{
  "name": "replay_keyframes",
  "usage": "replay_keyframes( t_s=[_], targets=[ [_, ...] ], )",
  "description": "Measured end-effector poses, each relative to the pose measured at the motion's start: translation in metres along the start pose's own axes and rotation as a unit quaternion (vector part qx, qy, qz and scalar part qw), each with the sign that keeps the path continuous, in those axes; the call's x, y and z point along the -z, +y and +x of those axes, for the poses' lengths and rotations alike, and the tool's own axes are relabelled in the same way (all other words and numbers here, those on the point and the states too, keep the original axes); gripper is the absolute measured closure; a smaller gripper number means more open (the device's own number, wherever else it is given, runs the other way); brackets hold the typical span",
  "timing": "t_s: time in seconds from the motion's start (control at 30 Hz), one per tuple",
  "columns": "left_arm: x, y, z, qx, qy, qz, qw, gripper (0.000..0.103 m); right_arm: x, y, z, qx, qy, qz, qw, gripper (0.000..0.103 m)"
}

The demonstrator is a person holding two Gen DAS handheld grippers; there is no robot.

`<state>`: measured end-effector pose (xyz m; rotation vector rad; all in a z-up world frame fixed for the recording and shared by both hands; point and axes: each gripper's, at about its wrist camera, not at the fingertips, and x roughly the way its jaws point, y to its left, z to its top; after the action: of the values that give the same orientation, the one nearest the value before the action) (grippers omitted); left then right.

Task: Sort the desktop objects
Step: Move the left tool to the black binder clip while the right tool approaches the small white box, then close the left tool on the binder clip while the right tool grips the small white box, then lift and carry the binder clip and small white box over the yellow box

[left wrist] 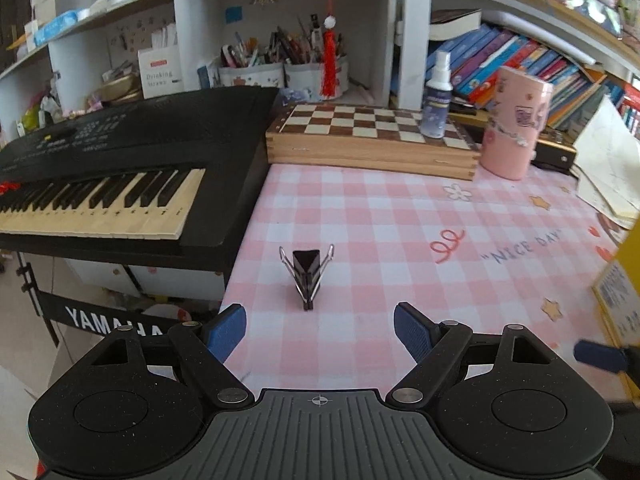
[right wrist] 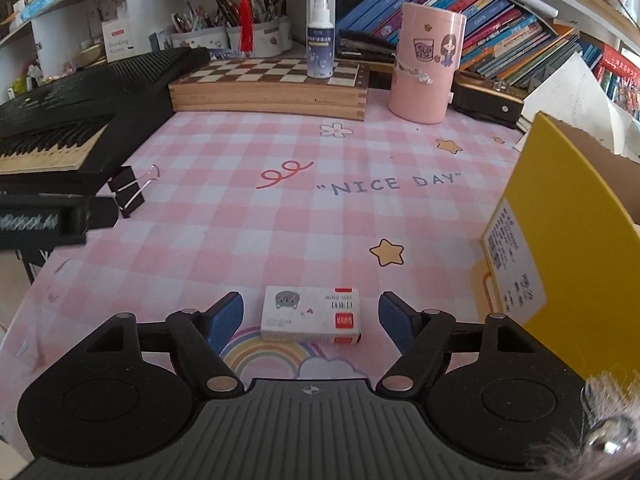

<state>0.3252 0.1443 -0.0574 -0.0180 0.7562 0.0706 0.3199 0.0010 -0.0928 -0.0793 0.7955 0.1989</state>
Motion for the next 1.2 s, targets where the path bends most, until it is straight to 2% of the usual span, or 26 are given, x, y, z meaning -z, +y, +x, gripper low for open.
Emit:
replay_keyframes(
  t_s=[0.3,0.43,0.5,0.63,0.67,0.73,0.77,0.97,1.2],
  targets=[
    [-0.014,-0.006,0.057,-0.028,0.012,0.004,0.9995,0.02,-0.001,-0.005,0.013,-0.012,0.012,-0.005,1.0,0.039],
    [-0.016,-0.01,0.071,-0.039,0.01,0.013,0.9991,0.021,-0.001,-0.007,0.013,-0.019,0.009,-0.013,1.0,0.049],
    [-0.016,-0.012,0.075,-0.043,0.009,0.017,0.9989,0.028,-0.001,-0.008,0.013,-0.023,0.009,-0.016,1.0,0.05],
    [-0.019,-0.014,0.079,-0.045,0.001,0.019,0.9988,0.035,-0.002,-0.01,0.013,-0.03,0.01,-0.022,0.999,0.051],
    [-0.019,-0.014,0.08,-0.045,-0.002,0.021,0.9988,0.04,-0.002,-0.011,0.013,-0.03,0.01,-0.023,0.999,0.051],
    [-0.017,-0.016,0.079,-0.041,-0.01,0.032,0.9986,0.053,-0.001,-0.011,0.012,-0.031,0.009,-0.022,0.999,0.051],
    [-0.017,-0.018,0.078,-0.039,-0.012,0.039,0.9984,0.063,-0.002,-0.012,0.011,-0.032,0.007,-0.022,0.999,0.051],
    [-0.013,-0.021,0.059,-0.026,-0.019,0.043,0.9985,0.064,-0.003,-0.015,0.0,-0.041,-0.011,-0.02,0.999,0.051],
    [-0.007,-0.025,0.007,0.022,-0.049,0.027,0.9982,0.064,0.001,-0.021,-0.018,-0.035,-0.018,-0.009,0.999,0.052]
  ],
)
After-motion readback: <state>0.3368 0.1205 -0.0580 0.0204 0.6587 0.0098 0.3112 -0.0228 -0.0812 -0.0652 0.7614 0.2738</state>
